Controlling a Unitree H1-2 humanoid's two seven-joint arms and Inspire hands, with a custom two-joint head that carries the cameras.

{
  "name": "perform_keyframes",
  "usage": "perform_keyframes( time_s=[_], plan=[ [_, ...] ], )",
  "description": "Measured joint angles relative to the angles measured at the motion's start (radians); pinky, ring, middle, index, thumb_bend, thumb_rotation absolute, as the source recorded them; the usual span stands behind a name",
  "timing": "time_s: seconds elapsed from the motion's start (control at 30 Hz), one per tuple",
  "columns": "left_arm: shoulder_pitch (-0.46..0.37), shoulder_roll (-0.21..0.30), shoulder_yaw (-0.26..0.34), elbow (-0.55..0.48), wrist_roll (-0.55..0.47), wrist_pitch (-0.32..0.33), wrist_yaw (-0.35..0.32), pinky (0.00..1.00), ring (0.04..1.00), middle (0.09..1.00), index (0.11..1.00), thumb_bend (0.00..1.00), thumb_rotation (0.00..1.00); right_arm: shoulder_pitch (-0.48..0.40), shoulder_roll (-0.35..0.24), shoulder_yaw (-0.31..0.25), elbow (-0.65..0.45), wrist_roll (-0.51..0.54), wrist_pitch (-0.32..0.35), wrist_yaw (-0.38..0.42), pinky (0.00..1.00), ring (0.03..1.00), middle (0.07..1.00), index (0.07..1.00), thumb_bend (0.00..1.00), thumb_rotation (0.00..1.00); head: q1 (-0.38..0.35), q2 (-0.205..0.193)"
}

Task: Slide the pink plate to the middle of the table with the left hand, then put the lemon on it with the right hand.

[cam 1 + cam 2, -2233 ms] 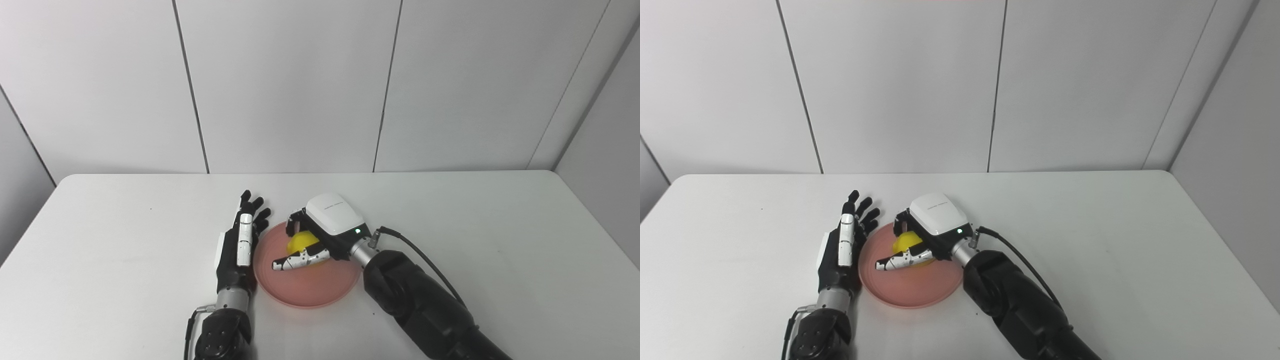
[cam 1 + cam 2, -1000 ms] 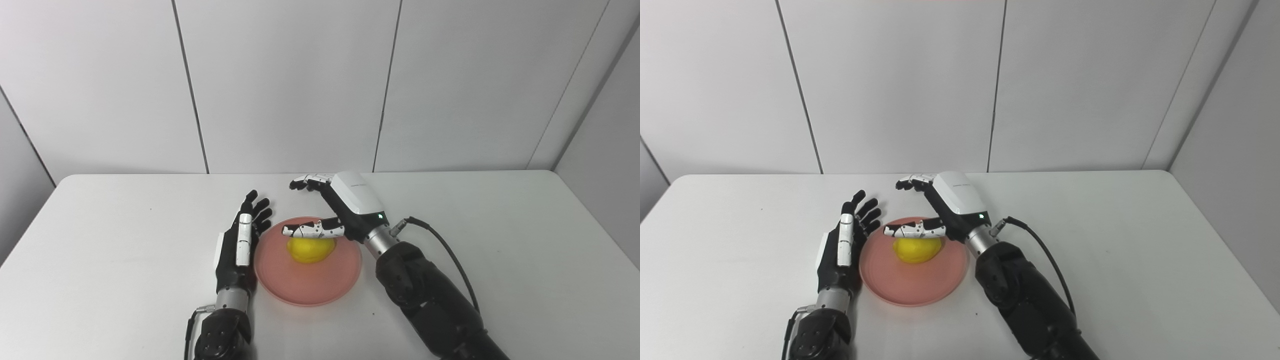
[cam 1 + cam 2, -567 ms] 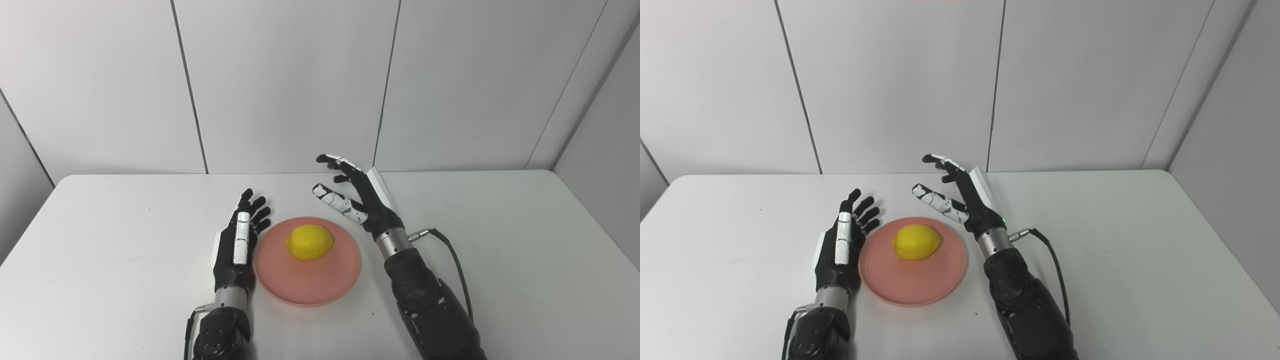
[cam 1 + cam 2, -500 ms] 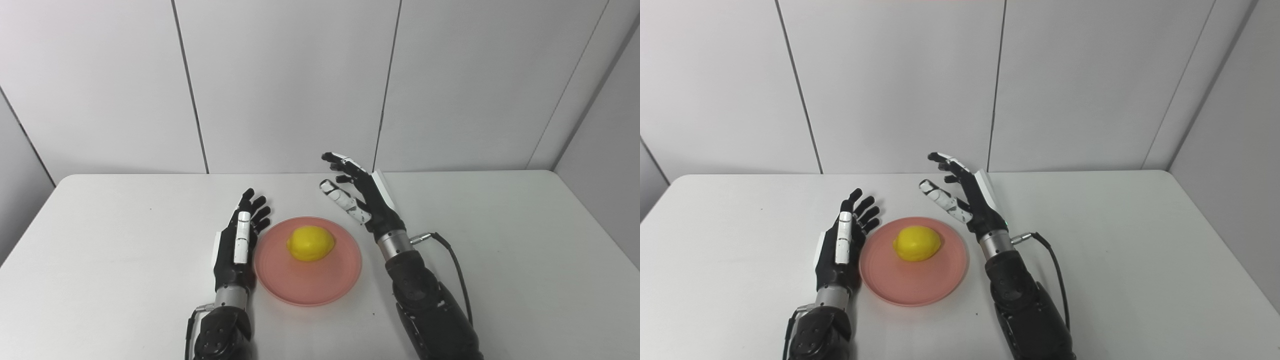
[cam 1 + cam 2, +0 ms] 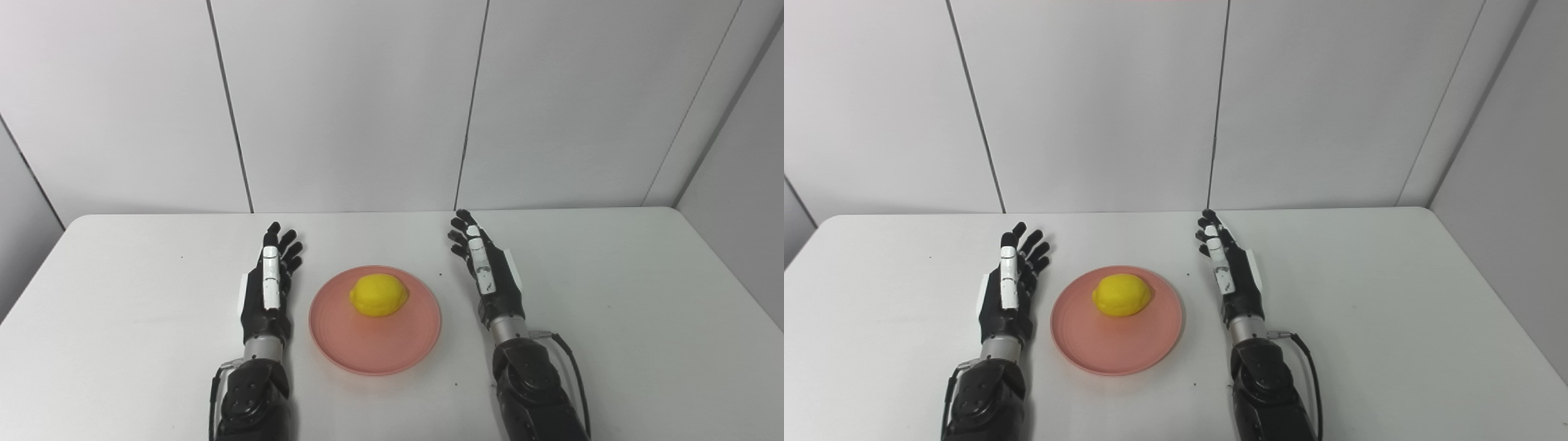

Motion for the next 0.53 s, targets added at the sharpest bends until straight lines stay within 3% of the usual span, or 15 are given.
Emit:
perform_keyframes(
  time_s=[0.27, 0.53],
  plan=[
    [-0.040, 0.072, -0.042, 0.065, 0.040, 0.007, -0.011, 1.00, 0.968, 0.974, 1.000, 0.87, 0.98, 0.010, 0.054, -0.064, -0.003, 0.092, 0.017, -0.007, 0.97, 0.916, 0.919, 0.937, 0.87, 1.00, -0.002, 0.005],
    [-0.045, 0.092, -0.056, 0.054, 0.040, 0.051, -0.029, 1.00, 0.979, 0.987, 1.000, 0.82, 1.00, 0.009, 0.086, -0.104, -0.013, 0.144, 0.039, -0.031, 1.00, 0.940, 0.947, 0.964, 0.81, 1.00, -0.002, 0.008]
  ],
)
